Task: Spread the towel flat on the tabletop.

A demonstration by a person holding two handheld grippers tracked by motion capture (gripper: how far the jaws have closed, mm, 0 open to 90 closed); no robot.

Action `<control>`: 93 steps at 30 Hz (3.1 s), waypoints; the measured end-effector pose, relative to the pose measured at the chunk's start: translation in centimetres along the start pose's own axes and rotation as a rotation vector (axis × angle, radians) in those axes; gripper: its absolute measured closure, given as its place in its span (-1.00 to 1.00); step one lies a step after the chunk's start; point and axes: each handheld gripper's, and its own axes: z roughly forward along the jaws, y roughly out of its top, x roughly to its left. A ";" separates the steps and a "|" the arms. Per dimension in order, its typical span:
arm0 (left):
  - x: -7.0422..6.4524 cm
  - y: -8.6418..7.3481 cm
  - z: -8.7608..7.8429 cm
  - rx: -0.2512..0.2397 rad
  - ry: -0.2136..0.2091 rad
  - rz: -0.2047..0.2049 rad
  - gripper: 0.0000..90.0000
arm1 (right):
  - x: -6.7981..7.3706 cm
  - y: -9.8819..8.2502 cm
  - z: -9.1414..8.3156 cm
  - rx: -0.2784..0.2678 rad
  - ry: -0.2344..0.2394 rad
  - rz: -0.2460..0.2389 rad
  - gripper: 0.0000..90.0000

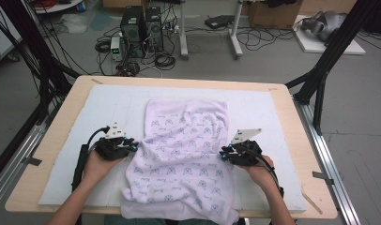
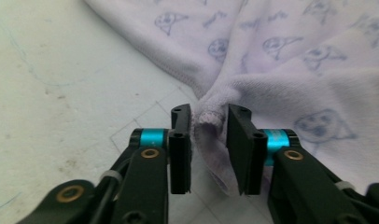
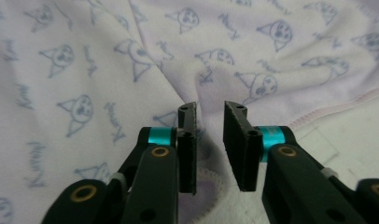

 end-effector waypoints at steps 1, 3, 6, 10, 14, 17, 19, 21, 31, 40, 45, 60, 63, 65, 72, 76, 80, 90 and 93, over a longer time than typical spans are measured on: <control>-0.2 0.1 -0.6 -0.016 -0.009 0.004 0.49 | 0.2 0.1 -0.5 -0.014 0.000 -0.003 0.58; -0.7 0.1 -1.7 -0.040 -0.018 0.027 0.45 | 0.8 0.2 -1.4 -0.044 -0.003 -0.013 0.51; -1.8 -0.3 -3.0 -0.050 -0.053 0.065 0.37 | 2.1 0.4 -2.7 -0.087 0.001 -0.030 0.36; -3.9 -1.3 -3.8 -0.046 -0.133 0.123 0.31 | 4.0 0.3 -3.3 -0.127 0.054 -0.060 0.28; -5.1 -2.1 -2.8 -0.020 -0.198 0.163 0.19 | 5.7 -0.6 -1.7 -0.049 0.103 -0.089 0.17; -5.6 -2.5 -1.4 0.041 -0.213 0.187 0.11 | 6.3 -1.5 -0.1 0.000 0.125 -0.091 0.16; -5.9 -3.0 -0.6 0.061 -0.237 0.189 0.11 | 6.5 -2.1 0.9 0.020 0.141 -0.080 0.19; -5.7 -3.1 -0.7 0.056 -0.257 0.166 0.26 | 6.5 -2.6 1.3 -0.018 0.144 -0.065 0.29; -7.3 -3.3 -3.8 0.020 -0.242 0.171 0.91 | 8.2 -2.6 0.2 -0.038 0.164 -0.075 0.89; -9.6 -2.0 -10.3 -0.058 -0.343 0.149 0.35 | 13.4 0.2 -5.5 -0.108 0.245 -0.195 0.70; -8.3 -1.7 -7.7 -0.068 -0.269 0.183 0.21 | 10.8 1.2 -5.0 -0.104 0.129 -0.207 0.38; -7.1 -3.7 -1.9 0.046 -0.264 0.207 0.95 | 7.2 -1.8 1.6 0.002 0.173 -0.140 0.93; -7.4 -4.3 -3.5 0.021 -0.245 0.208 0.96 | 7.7 -1.8 1.1 -0.009 0.181 -0.146 0.94; -7.6 -4.7 -4.8 0.001 -0.244 0.193 0.96 | 8.4 -1.7 0.3 -0.028 0.200 -0.160 0.95; -7.8 -4.8 -6.9 -0.043 -0.224 0.162 0.25 | 8.7 -1.2 -3.0 -0.108 0.226 -0.160 0.62; -7.0 -4.8 -4.6 0.001 -0.204 0.150 0.16 | 7.0 -1.4 -1.8 -0.057 0.190 -0.121 0.39; -7.5 -5.1 -3.3 0.032 -0.231 0.201 0.56 | 7.0 -2.4 0.1 0.014 0.228 -0.123 0.33; -7.8 -5.9 -6.0 0.002 -0.260 0.192 0.86 | 8.6 -2.9 -0.9 -0.020 0.288 -0.167 0.93; -7.4 -5.7 -7.1 -0.021 -0.278 0.165 0.64 | 8.7 -2.5 -2.3 -0.054 0.311 -0.162 0.76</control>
